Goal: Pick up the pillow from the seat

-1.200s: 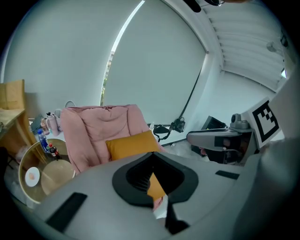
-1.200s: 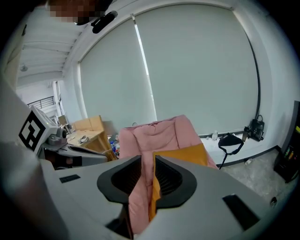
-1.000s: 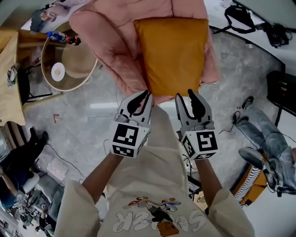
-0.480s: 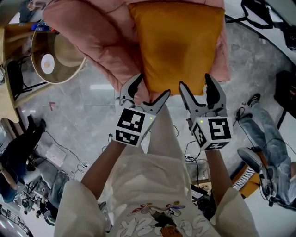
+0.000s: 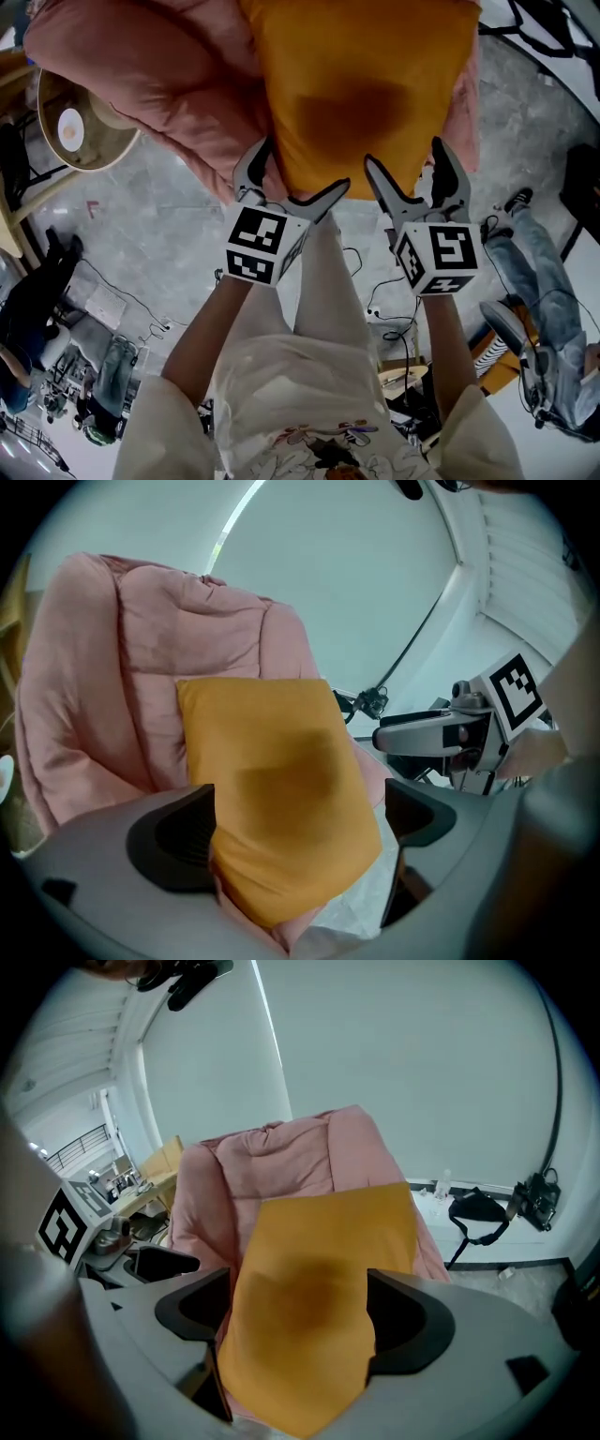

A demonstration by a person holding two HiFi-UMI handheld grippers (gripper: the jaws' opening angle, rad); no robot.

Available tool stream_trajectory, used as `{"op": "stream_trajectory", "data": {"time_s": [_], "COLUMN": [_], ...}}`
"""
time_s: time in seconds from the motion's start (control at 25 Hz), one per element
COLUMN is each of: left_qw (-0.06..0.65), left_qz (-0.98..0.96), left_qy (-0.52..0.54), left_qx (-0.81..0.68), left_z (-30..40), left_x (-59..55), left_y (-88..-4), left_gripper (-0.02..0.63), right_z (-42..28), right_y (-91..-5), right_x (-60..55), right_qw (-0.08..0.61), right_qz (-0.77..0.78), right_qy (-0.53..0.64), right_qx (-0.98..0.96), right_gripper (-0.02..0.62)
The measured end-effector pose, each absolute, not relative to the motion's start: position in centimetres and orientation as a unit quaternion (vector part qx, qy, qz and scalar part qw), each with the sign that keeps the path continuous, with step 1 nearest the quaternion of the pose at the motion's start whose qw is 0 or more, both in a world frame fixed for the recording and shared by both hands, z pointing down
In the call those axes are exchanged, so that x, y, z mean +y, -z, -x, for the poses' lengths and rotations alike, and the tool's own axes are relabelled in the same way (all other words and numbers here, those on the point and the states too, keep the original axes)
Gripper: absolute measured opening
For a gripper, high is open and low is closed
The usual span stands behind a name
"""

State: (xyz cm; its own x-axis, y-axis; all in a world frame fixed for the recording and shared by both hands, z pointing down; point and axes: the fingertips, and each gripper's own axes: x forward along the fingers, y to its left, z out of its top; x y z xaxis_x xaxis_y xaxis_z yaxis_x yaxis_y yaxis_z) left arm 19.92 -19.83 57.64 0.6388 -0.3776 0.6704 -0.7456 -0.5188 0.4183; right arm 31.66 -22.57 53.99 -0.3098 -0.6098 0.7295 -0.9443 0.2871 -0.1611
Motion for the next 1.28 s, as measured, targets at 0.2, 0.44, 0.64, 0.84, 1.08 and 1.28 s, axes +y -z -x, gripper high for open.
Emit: {"op": "stream_trajectory", "data": {"time_s": [0.2, 0.44, 0.64, 0.84, 1.08, 1.28], "left_qw": [0.357, 0.372, 0.399, 0.398, 0.393, 0.390], "left_qz": [-0.828, -0.811, -0.785, -0.776, -0.773, -0.770], "left_qy": [-0.255, -0.265, -0.263, -0.271, -0.283, -0.284], "left_qx": [-0.348, -0.366, -0.395, -0.408, -0.410, -0.417], "left_z": [-21.2, -21.2, -21.6, -20.7, -21.1, -21.6], "left_x": [-20.7, -21.5, -22.6, -23.1, -23.4, -23.9], "left_y": [-60.6, -63.9, -67.4, -69.3, -70.6, -71.8], "left_gripper": [0.595, 0.595, 0.595, 0.595, 0.595, 0.595], "right_z": [-32.6, -33.3, -35.0, -35.0, -35.8, -36.6], "right_y": [-56.6, -59.3, -62.1, -63.9, -65.3, -67.5], "right_x": [-23.5, -24.6, -25.6, -26.0, -26.5, -27.2], "right_qw": [0.279, 0.277, 0.286, 0.291, 0.304, 0.332], "right_qz": [-0.518, -0.531, -0.540, -0.549, -0.556, -0.558], "right_qy": [-0.308, -0.319, -0.320, -0.324, -0.328, -0.322], "right_qx": [-0.748, -0.735, -0.724, -0.713, -0.701, -0.689], "right_gripper": [0.457, 0.481, 0.551, 0.581, 0.581, 0.581]}}
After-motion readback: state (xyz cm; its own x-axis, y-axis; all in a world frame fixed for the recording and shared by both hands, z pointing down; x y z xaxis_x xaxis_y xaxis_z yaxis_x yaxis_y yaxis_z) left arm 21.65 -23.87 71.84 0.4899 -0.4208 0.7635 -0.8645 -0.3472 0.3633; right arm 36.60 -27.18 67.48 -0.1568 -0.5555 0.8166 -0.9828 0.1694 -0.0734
